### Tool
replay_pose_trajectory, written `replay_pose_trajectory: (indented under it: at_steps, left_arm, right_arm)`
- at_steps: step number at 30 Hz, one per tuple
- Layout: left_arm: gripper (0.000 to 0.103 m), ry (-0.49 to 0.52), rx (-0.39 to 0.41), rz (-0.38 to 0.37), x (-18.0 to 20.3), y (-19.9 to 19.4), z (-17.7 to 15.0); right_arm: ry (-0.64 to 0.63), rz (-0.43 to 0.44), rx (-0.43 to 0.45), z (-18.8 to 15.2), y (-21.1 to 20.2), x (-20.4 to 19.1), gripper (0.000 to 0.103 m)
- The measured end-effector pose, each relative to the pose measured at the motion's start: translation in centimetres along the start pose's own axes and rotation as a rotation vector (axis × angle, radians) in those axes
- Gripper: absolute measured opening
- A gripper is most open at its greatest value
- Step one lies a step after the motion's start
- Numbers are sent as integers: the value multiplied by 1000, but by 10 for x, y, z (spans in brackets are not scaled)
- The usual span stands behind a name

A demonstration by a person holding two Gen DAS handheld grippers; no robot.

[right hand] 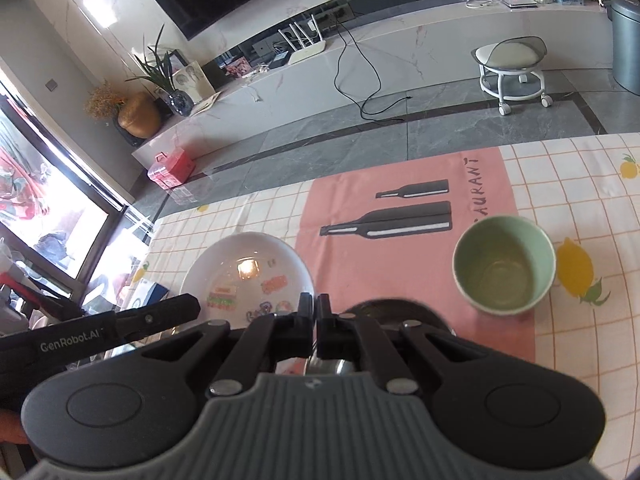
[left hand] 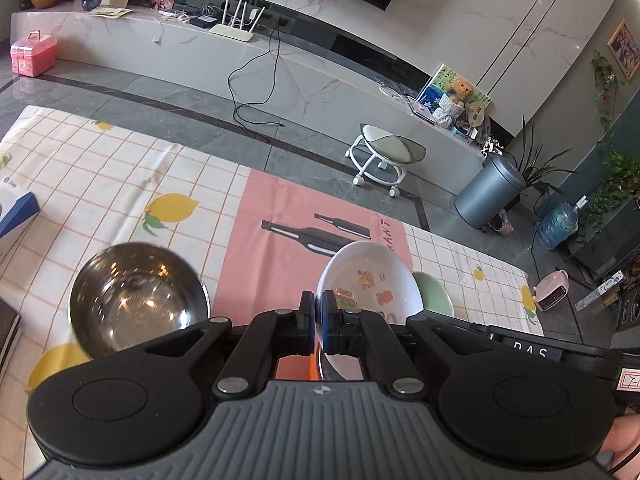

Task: Organize plates and bowls
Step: 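Lift the small white plate with the left tool toward the glass plate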

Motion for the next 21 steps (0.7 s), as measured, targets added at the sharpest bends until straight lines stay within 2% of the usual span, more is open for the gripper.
replay_pose_trajectory:
  at_steps: [8,15,21]
  left_arm:
    - [3,-89,8,-15,-35,-40,-73]
    - [3,-193,-38,-27,-77,-50,-132]
    - [4,-226,-52,-12,-96,-52,-162]
  right_arm:
    - [-3,47,-6,-90,-23,-23,0]
    - [59,90,-59,-158,-23,-27,0]
    - [102,90,-101,-200,-10,-34,0]
Point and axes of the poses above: each gripper's, at about its wrist camera, not at the fingertips, and y roughly the way its jaws point, x to its right, z to its top, the point moved 4 cm from there along y, roughly the way its jaws point, and after that the axes turned 5 degrees about -x, right-handed, at the moved point
